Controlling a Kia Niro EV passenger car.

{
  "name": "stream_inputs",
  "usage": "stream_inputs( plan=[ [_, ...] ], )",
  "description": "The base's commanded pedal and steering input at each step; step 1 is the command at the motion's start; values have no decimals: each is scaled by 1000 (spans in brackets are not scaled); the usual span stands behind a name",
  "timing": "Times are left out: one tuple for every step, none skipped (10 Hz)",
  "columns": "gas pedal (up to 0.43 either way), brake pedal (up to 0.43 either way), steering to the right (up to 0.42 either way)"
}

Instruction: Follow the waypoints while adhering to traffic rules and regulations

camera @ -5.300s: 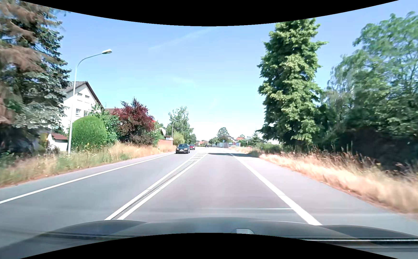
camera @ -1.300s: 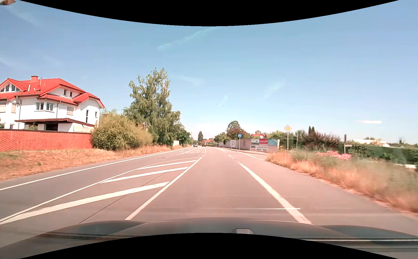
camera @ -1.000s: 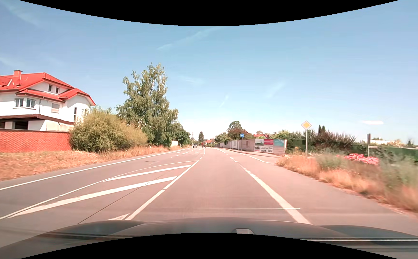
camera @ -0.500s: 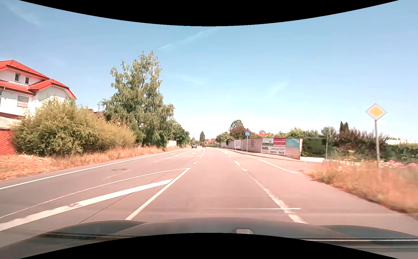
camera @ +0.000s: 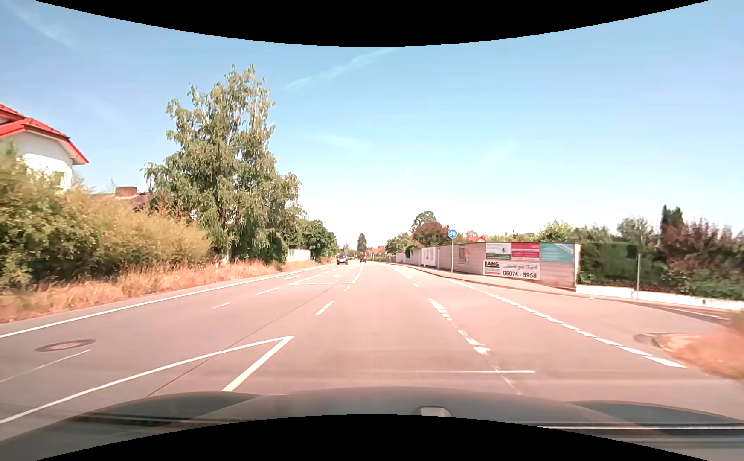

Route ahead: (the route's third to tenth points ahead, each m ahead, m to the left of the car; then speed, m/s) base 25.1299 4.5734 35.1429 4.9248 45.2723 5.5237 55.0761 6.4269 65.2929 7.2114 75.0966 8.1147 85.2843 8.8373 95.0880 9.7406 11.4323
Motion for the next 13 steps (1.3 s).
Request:
stream_inputs(
  plan=[
    [20,0,-8],
    [20,0,-8],
    [20,0,-8],
    [20,0,-8],
    [28,0,-8],
    [28,0,-8],
    [28,0,-9],
    [28,0,-10],
    [28,0,-12],
    [28,0,-14],
    [28,0,-14],
    [28,0,-14],
    [28,0,-14]
  ],
)
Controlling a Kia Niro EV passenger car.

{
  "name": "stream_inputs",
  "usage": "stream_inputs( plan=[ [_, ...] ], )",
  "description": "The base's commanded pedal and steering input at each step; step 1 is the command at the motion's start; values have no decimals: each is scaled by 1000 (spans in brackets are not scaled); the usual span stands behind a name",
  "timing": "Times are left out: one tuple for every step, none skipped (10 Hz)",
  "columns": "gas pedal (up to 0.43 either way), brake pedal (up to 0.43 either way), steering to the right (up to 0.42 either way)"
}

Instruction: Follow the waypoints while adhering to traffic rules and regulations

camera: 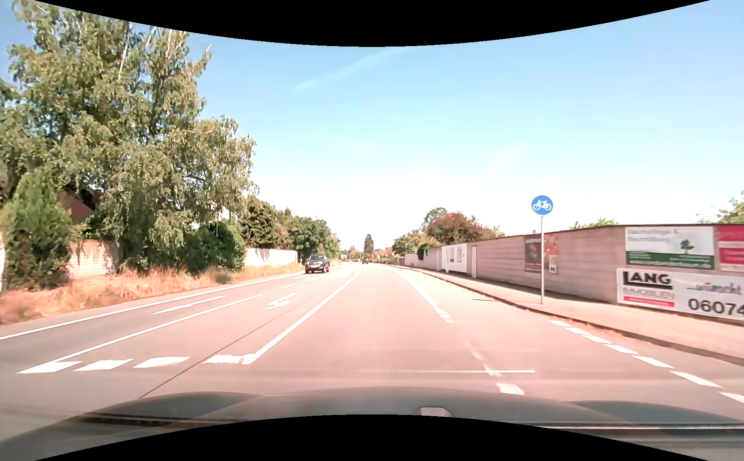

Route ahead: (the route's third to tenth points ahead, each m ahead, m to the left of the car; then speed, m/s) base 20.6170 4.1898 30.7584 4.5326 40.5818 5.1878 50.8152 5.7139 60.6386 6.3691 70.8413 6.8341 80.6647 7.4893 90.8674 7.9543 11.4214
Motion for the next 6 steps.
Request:
stream_inputs(
  plan=[
    [28,0,-14],
    [28,0,-14],
    [28,0,-14],
    [28,0,-13],
    [39,0,-13],
    [39,0,-13]
  ],
)
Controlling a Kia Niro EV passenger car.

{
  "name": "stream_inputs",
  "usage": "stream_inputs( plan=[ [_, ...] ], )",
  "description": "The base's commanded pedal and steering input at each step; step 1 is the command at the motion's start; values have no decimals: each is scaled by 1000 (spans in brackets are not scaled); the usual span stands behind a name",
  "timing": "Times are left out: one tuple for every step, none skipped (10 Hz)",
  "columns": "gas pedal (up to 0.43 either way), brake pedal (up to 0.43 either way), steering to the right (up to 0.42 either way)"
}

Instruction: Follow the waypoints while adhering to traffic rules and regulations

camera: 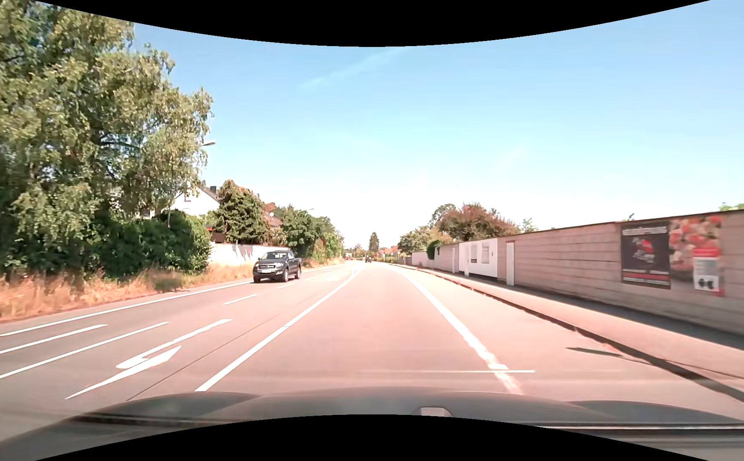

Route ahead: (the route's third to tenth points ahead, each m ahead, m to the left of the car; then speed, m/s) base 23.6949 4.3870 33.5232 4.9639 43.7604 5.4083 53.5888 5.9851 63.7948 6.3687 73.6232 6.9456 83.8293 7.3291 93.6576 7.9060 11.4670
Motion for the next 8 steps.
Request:
stream_inputs(
  plan=[
    [39,0,-13],
    [39,0,-14],
    [39,0,-16],
    [39,0,-16],
    [47,0,-16],
    [47,0,-16],
    [47,0,-16],
    [47,0,-16]
  ],
)
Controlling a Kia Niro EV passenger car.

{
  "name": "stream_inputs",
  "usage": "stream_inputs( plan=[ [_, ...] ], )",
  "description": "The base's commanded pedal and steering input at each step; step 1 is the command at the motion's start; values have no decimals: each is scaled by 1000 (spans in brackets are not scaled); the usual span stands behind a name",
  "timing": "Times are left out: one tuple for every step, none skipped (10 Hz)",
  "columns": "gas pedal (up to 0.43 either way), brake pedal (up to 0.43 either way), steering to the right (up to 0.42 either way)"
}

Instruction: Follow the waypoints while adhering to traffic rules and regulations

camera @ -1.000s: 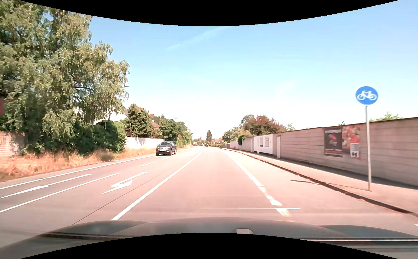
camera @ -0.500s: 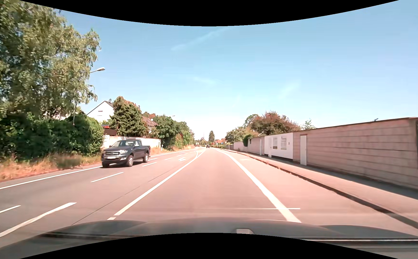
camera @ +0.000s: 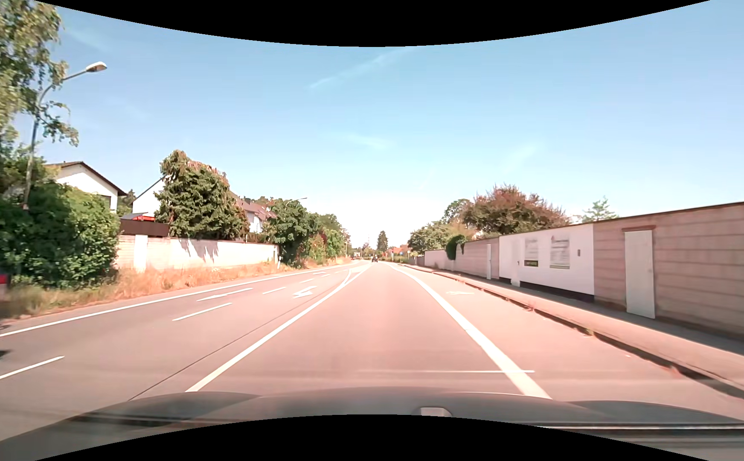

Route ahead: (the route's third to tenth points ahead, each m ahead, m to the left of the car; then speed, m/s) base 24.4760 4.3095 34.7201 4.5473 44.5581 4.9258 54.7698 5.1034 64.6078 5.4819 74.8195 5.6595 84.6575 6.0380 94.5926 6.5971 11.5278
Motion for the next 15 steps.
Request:
stream_inputs(
  plan=[
    [47,0,-16],
    [47,0,-15],
    [47,0,-15],
    [47,0,-15],
    [47,0,-15],
    [47,0,-15],
    [47,0,-14],
    [47,0,-14],
    [47,0,-14],
    [59,0,-12],
    [59,0,-11],
    [59,0,-10],
    [59,0,-9],
    [59,0,-8],
    [59,0,-8]
  ],
)
